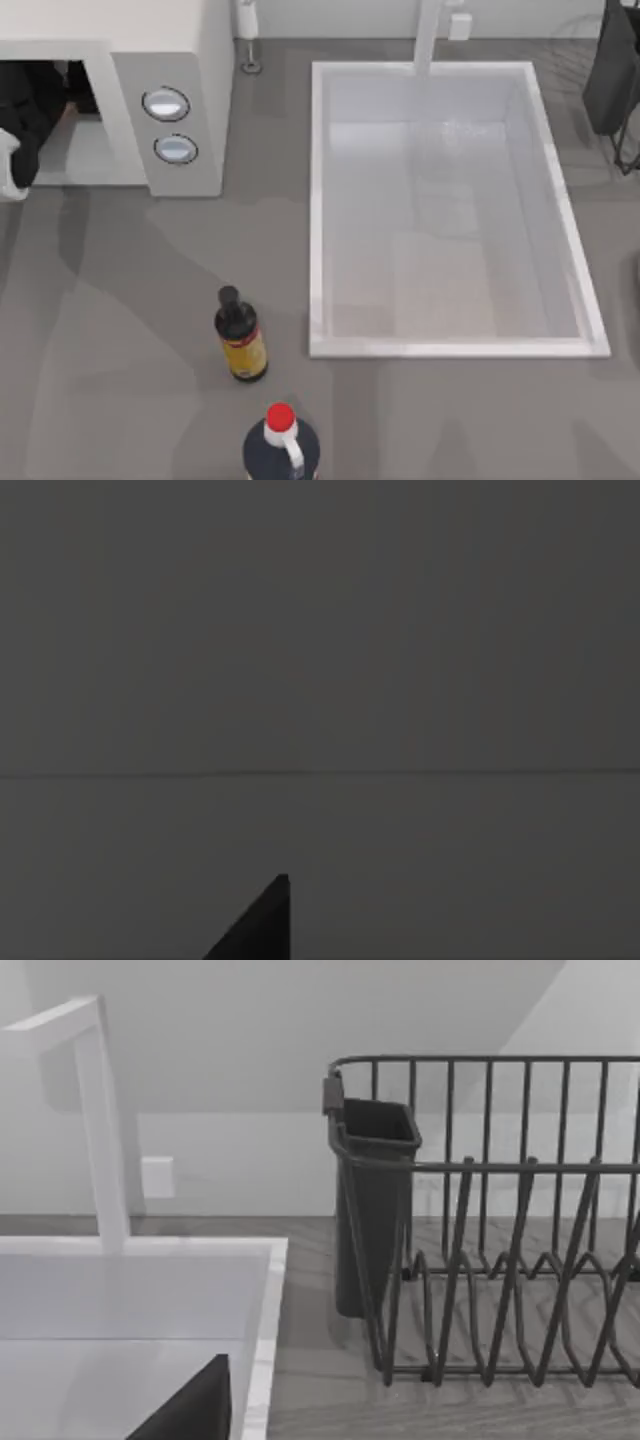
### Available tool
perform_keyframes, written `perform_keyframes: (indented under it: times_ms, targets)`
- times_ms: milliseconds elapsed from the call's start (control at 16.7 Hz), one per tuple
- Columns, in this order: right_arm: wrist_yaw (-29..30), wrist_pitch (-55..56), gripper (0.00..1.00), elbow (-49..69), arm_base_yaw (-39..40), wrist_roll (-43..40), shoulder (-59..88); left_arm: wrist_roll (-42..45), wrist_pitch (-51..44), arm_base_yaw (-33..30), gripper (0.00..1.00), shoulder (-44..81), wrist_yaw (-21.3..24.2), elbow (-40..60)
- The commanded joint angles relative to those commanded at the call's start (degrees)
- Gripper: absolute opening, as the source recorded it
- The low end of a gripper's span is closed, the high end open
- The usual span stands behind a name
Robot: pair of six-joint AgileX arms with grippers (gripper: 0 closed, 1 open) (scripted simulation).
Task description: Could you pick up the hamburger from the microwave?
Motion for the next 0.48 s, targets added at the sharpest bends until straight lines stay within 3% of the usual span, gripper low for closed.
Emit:
perform_keyframes:
  times_ms: [480]
  targets:
    - [0.0,0.0,1.0,0.0,0.0,0.0,0.0,-4.5,-7.7,-13.1,0.0,-41.0,-13.9,-34.5]
